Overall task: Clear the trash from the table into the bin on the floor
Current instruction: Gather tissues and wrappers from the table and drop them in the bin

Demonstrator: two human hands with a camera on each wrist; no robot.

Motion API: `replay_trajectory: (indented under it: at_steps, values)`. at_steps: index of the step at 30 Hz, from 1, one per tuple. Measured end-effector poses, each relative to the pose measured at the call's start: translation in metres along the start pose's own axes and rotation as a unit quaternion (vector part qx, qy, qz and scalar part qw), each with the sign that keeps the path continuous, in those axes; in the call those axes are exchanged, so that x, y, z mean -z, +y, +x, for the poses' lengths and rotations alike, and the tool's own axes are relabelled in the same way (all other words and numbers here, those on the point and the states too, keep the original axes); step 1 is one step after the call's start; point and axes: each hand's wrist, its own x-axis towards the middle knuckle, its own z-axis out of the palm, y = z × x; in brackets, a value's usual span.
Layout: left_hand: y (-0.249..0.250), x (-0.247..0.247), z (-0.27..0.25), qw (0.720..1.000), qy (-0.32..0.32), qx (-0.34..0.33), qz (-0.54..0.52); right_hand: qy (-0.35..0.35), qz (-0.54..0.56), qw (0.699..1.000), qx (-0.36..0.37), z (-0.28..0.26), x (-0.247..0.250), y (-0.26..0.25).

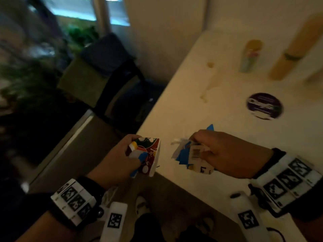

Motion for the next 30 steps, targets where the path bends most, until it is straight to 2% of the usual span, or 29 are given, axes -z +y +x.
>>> replay_trajectory:
  at_steps: [3, 6, 10, 13, 17, 21, 25, 26, 28, 29, 30]
  values:
    - [-0.067, 0.055, -0.023, 0.998, 0.026, 0.033, -0.038, -0.047, -0.018, 0.998, 0.043, 0.067, -0.023, -0.062]
    - [-0.141, 0.097, -0.036, 0.994, 0.045, 0.069, -0.069, -0.094, -0.02, 0.994, 0.045, 0.13, -0.068, -0.114]
    - [-0.256, 0.138, -0.03, 0.969, 0.164, 0.124, -0.137, -0.162, -0.037, 0.985, 0.043, 0.218, -0.157, -0.159]
    - [-0.351, 0.147, -0.009, 0.943, 0.214, 0.183, -0.175, -0.212, -0.052, 0.976, 0.023, 0.287, -0.242, -0.169]
    - [-0.461, 0.133, 0.032, 0.919, 0.267, 0.246, -0.155, -0.245, -0.088, 0.965, 0.021, 0.362, -0.343, -0.141]
    - [-0.542, 0.104, 0.079, 0.947, 0.174, 0.261, -0.066, -0.221, -0.096, 0.97, -0.02, 0.418, -0.409, -0.082]
    - [-0.617, 0.082, 0.125, 0.953, 0.154, 0.261, -0.007, -0.154, -0.121, 0.98, -0.032, 0.47, -0.474, -0.037]
    - [-0.634, 0.078, 0.134, 0.954, 0.147, 0.262, 0.008, -0.153, -0.08, 0.984, -0.033, 0.483, -0.493, -0.029]
    - [-0.667, 0.069, 0.147, 0.956, 0.135, 0.259, 0.034, -0.172, -0.064, 0.983, 0.021, 0.509, -0.529, -0.017]
    - [-0.68, 0.064, 0.152, 0.958, 0.127, 0.254, 0.041, -0.203, -0.067, 0.977, 0.002, 0.523, -0.542, -0.013]
    - [-0.691, 0.06, 0.156, 0.961, 0.119, 0.246, 0.049, -0.195, -0.083, 0.977, 0.035, 0.535, -0.554, -0.01]
